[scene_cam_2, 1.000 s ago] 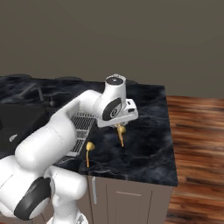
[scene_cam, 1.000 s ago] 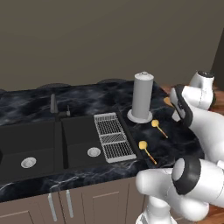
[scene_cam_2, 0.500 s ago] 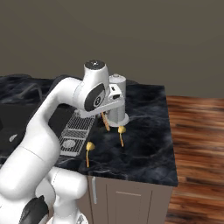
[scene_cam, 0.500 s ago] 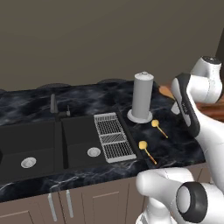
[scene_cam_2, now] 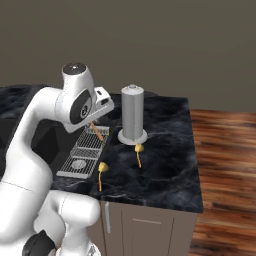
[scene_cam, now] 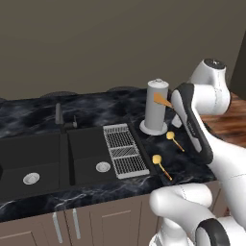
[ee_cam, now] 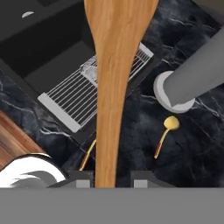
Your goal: Organize the utensils by type. Pick up the wooden spoons from the counter and place them in the open cabinet. Then pick up the metallic utensils from the counter and place them in the open drawer.
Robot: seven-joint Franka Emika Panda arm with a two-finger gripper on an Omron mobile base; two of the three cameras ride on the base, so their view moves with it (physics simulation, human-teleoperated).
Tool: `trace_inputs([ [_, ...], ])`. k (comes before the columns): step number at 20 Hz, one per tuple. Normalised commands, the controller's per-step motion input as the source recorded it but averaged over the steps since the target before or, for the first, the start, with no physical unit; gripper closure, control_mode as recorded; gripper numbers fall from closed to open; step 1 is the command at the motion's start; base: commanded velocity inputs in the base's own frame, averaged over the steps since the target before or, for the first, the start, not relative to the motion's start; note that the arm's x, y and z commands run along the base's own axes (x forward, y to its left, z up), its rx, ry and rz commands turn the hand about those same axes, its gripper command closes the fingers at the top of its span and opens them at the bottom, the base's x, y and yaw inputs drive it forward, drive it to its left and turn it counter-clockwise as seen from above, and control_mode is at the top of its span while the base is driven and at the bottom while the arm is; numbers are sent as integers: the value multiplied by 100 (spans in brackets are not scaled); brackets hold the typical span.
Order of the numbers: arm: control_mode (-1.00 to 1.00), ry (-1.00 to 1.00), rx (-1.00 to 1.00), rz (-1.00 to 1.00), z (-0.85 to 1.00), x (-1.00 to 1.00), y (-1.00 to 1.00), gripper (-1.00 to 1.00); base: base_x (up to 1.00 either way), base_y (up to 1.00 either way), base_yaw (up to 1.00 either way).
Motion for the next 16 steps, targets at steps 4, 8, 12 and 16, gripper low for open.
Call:
trace_inputs([
  [4,-100,-9,-7,20,14,-29,61,100,0,0,0],
  [8,-100,-8,-3,16,29,-37,24,100,0,0,0],
  [12,-100,-7,-2,12,26,-36,2,100,0,0,0],
  [16,-100,-7,-2,9,17,-38,1,100,0,0,0],
])
